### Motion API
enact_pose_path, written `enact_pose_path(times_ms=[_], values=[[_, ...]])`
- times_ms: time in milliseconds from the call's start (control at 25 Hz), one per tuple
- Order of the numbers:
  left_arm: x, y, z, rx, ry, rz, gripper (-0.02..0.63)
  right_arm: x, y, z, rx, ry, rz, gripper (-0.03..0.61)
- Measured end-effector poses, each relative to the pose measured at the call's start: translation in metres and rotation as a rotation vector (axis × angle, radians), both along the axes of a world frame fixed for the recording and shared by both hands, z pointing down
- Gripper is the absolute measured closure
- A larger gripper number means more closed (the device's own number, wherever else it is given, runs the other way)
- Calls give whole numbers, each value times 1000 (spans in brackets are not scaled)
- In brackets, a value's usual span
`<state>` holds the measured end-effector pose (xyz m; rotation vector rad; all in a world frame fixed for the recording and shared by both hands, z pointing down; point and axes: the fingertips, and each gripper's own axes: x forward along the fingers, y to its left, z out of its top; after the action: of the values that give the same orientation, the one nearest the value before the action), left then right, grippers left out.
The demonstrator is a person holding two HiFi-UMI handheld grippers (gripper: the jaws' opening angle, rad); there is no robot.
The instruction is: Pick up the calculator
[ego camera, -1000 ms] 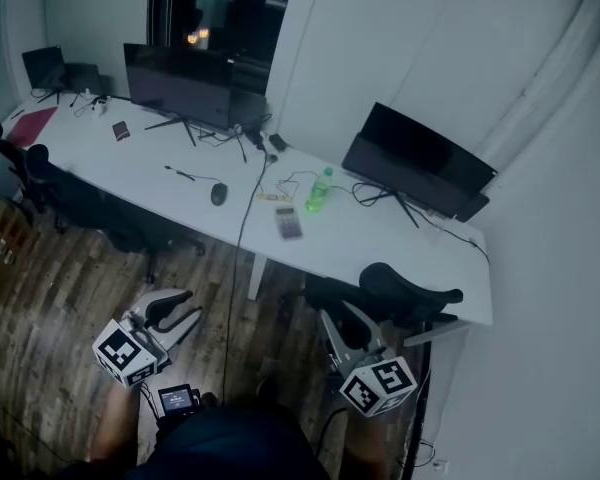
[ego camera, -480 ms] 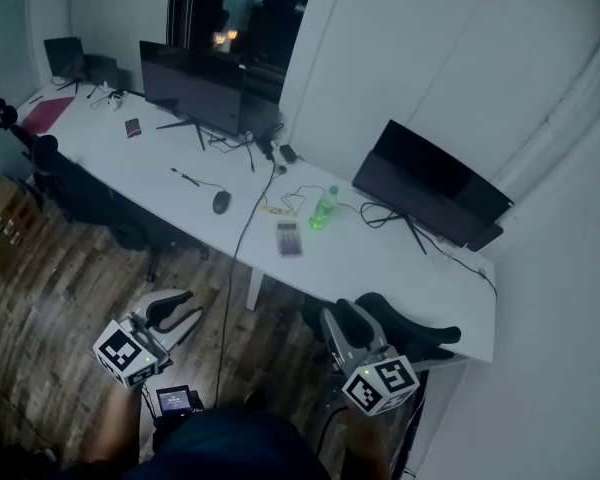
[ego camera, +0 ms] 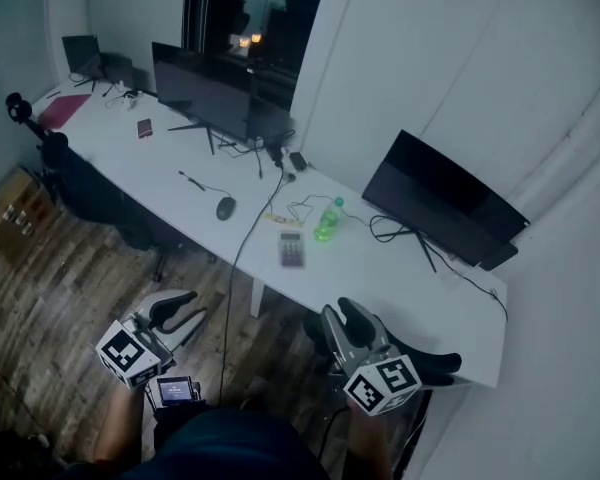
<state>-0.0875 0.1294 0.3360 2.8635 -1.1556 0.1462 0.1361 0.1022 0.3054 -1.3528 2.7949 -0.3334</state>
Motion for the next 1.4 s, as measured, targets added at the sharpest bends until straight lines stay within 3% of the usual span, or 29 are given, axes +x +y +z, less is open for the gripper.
enact_pose_path(times_ms=[400,600,840,1160,1400], values=[[25,-46,6,-24,-25,59,497,12,-36,20,-46,-26,23,457],[22,-85,6,-26,-15,110,497,13,-57,23,-57,-24,83,457],[17,-142,2,42,-14,232,497,1,-88,22,-69,-12,169,457],[9,-215,3,43,-7,353,497,-18,-142,17,-73,-28,259,457],[-8,-258,-2,54,1,393,497,-34,-165,21,-78,-27,318,457]])
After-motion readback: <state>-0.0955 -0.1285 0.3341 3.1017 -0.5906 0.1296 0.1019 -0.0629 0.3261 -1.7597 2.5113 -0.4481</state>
